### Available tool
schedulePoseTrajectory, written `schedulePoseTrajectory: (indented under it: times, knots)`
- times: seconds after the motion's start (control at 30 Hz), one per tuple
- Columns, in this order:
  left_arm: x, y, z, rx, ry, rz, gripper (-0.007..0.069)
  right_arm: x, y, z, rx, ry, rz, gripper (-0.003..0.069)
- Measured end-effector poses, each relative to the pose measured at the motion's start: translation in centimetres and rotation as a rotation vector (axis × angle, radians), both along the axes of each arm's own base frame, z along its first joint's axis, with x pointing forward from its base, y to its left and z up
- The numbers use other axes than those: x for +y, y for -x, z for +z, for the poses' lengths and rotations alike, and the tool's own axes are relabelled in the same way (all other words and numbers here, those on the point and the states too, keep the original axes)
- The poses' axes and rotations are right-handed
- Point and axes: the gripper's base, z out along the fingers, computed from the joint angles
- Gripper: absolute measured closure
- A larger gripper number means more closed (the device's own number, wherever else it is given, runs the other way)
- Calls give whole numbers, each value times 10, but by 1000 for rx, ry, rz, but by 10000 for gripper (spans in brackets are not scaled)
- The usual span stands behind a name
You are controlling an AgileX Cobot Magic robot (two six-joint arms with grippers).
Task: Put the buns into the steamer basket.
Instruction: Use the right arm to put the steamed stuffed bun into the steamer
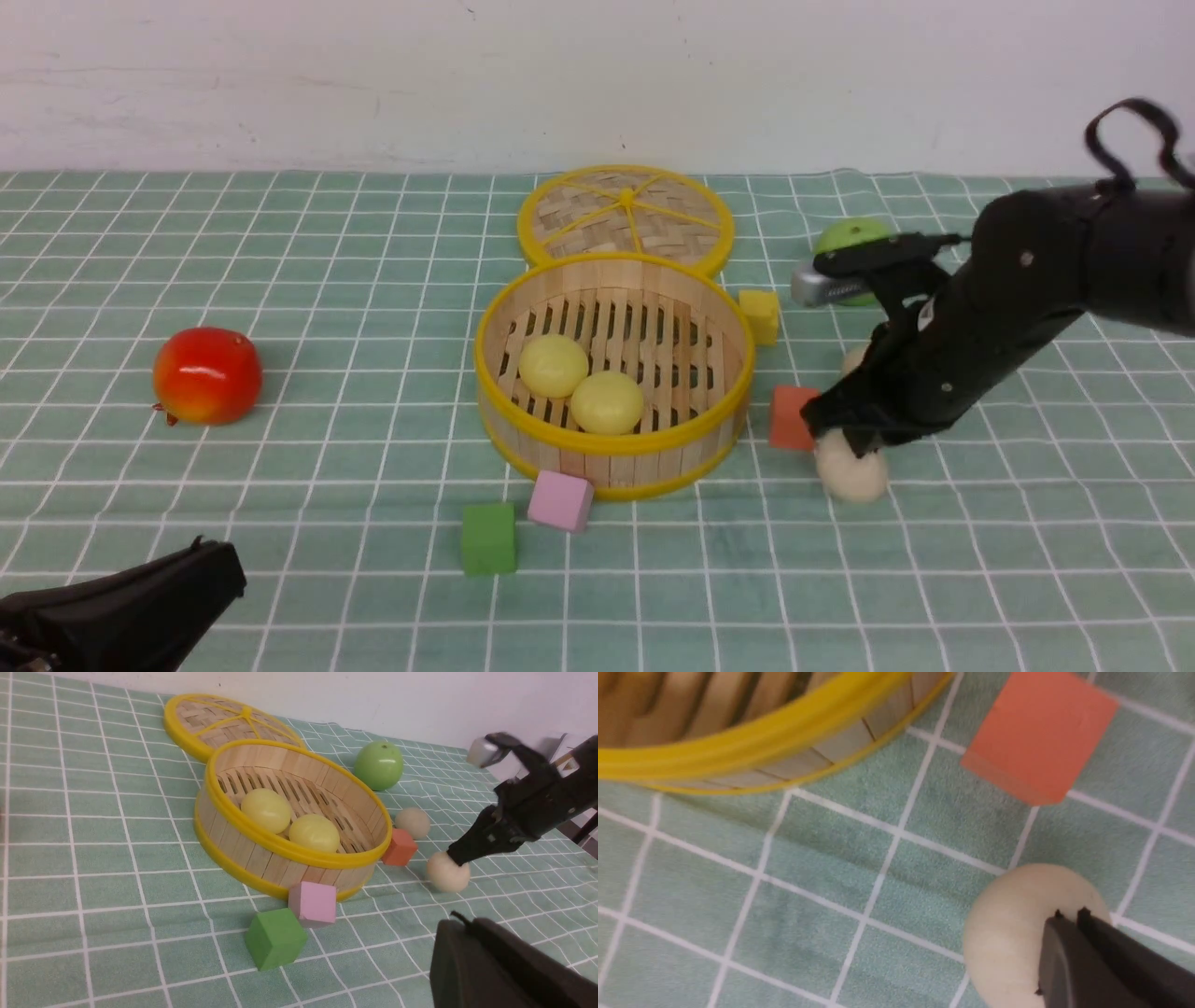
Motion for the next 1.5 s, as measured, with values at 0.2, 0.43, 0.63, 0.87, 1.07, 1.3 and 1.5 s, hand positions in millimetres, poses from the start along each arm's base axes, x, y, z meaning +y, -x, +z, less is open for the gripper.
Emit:
schedulePoseTrajectory:
  times: [0.2, 0.43, 0.63, 0.87, 1.07, 1.3, 1.5]
  knots:
    - [0, 0, 0, 0, 0, 0, 624, 20, 20, 64, -241, -114, 68, 664]
    - [0, 0, 0, 2, -1, -1, 624, 58, 6, 71, -368, -166, 151, 657]
    - [0, 0, 0, 3, -1, -2, 624, 80, -33, 39, -355, -152, 161, 656]
    - [0, 0, 0, 5, -2, -3, 624, 85, -51, 1, -320, -54, 209, 643]
    - [0, 0, 0, 5, -2, -3, 624, 86, -54, -15, -296, -23, 223, 590]
    - [0, 0, 0, 5, -2, -3, 624, 86, -53, -9, -303, -46, 210, 346]
    - [0, 0, 0, 5, -2, -3, 624, 76, -38, 46, -375, -75, 206, 181]
